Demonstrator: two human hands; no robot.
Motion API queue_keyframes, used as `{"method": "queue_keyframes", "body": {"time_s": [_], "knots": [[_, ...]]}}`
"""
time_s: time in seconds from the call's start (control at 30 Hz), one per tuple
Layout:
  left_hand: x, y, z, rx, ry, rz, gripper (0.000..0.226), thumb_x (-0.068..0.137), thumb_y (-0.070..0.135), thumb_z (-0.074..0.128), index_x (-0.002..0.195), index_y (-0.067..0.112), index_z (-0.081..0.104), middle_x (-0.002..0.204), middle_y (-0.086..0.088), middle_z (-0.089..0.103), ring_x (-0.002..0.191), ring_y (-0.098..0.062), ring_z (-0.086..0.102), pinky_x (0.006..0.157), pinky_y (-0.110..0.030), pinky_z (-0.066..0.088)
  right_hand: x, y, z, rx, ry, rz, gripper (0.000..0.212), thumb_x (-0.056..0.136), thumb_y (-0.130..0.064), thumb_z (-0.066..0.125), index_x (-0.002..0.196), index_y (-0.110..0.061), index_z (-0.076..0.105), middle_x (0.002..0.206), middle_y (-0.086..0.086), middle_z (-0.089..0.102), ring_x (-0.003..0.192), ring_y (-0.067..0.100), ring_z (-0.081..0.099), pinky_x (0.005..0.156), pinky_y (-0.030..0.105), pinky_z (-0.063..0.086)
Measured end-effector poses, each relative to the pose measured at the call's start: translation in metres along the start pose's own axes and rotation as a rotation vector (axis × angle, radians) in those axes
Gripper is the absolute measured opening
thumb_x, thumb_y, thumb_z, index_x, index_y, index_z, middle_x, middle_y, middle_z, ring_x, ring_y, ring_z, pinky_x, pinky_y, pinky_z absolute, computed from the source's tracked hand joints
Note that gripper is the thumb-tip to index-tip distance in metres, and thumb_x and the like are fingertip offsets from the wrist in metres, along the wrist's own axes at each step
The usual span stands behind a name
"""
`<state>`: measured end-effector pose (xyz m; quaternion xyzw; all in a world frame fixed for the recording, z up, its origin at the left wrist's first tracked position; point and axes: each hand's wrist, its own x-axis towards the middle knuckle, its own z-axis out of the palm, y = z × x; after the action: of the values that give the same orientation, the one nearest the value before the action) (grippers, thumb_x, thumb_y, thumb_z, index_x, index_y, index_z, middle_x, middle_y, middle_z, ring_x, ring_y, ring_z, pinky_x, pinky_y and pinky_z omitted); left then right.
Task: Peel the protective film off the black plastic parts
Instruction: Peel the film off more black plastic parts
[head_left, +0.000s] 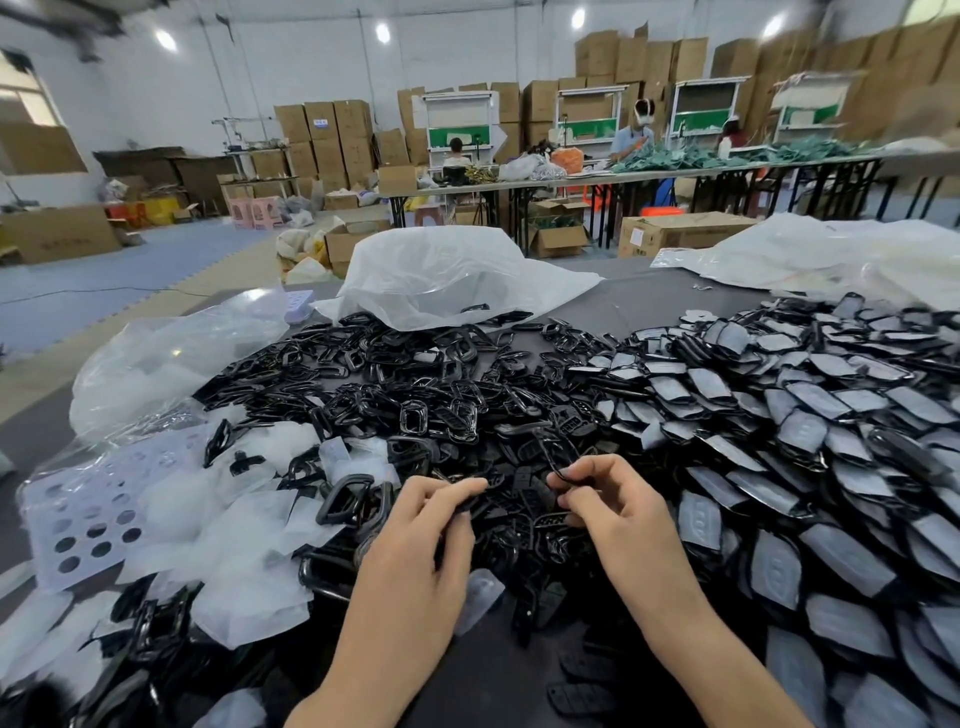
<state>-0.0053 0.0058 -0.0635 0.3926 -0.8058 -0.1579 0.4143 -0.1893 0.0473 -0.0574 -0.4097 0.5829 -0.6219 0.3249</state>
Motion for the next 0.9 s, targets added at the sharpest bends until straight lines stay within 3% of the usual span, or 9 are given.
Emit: {"method": "queue_keyframes", "body": {"time_s": [0.17,0.27,0.37,0.47,0.57,0.67,0.8,0.9], "knots": [[-0.002,0.004,0.002,0.074,-0.037,0.008,0.036,0.104,0.053,0.026,0.129,0.044,0.050,0.104,0.022,0.046,0.089,0.000,0.057,0.075,-0.012,0.041,0.000,0.003,0.000,-0.051,0.017,-0.050,0.007,0.094,-0.037,0.065,0.092,-0.041,0.070,0.091,-0.003,0.074,0.082,0.014,0.068,0.077,0.027,0.058],[-0.002,0.008,-0.001,-0.108,-0.026,-0.105,0.039,0.103,0.056,0.021,0.133,0.053,0.046,0.099,0.018,0.044,0.081,-0.005,0.056,0.073,-0.010,0.040,0.000,0.004,-0.001,-0.119,0.002,-0.092,0.014,0.094,-0.031,0.068,0.096,-0.045,0.065,0.089,-0.007,0.070,0.082,0.018,0.068,0.080,0.032,0.059],[0.001,0.015,-0.002,-0.277,-0.043,-0.170,0.037,0.102,0.039,0.036,0.136,0.050,0.048,0.093,0.016,0.044,0.072,-0.004,0.052,0.068,-0.009,0.040,-0.001,0.002,-0.002,-0.076,-0.021,-0.099,0.028,0.093,-0.027,0.070,0.104,-0.050,0.059,0.091,-0.005,0.069,0.080,0.019,0.067,0.076,0.030,0.058],[0.004,0.021,-0.002,-0.378,-0.011,-0.218,0.036,0.101,0.020,0.053,0.126,0.045,0.059,0.087,0.018,0.055,0.072,-0.002,0.056,0.067,-0.008,0.042,0.001,0.000,-0.004,-0.017,0.002,-0.094,0.035,0.092,-0.023,0.070,0.108,-0.053,0.061,0.090,-0.006,0.068,0.074,0.011,0.062,0.071,0.027,0.057],[0.006,0.023,-0.002,-0.542,0.026,-0.331,0.026,0.096,0.016,0.062,0.110,0.037,0.069,0.080,0.014,0.069,0.072,0.002,0.063,0.068,-0.007,0.046,0.005,-0.003,-0.006,0.161,0.043,-0.022,0.029,0.092,-0.015,0.068,0.101,-0.042,0.073,0.084,-0.009,0.068,0.070,0.004,0.062,0.071,0.023,0.054],[0.008,0.021,-0.002,-0.682,0.056,-0.386,0.020,0.094,0.012,0.063,0.105,0.026,0.072,0.073,0.008,0.070,0.073,-0.005,0.066,0.071,-0.011,0.051,0.010,-0.005,-0.010,0.459,0.055,0.071,0.025,0.089,-0.009,0.069,0.096,-0.030,0.079,0.080,-0.007,0.068,0.076,0.005,0.065,0.083,0.030,0.052],[0.008,0.017,-0.001,-0.785,0.065,-0.438,0.016,0.091,0.015,0.066,0.100,0.024,0.076,0.076,0.002,0.073,0.077,-0.011,0.070,0.076,-0.016,0.054,0.012,-0.006,-0.018,0.829,-0.027,0.142,0.032,0.079,-0.013,0.075,0.111,-0.018,0.070,0.081,0.001,0.066,0.098,0.022,0.073,0.091,0.039,0.056],[0.008,0.017,0.000,-0.828,0.054,-0.452,0.017,0.090,0.013,0.066,0.103,0.021,0.075,0.078,-0.002,0.074,0.078,-0.013,0.072,0.076,-0.018,0.056,0.010,-0.011,-0.017,0.909,-0.054,0.160,0.043,0.075,-0.014,0.072,0.117,-0.014,0.063,0.079,0.002,0.066,0.098,0.030,0.074,0.079,0.039,0.062]]}}
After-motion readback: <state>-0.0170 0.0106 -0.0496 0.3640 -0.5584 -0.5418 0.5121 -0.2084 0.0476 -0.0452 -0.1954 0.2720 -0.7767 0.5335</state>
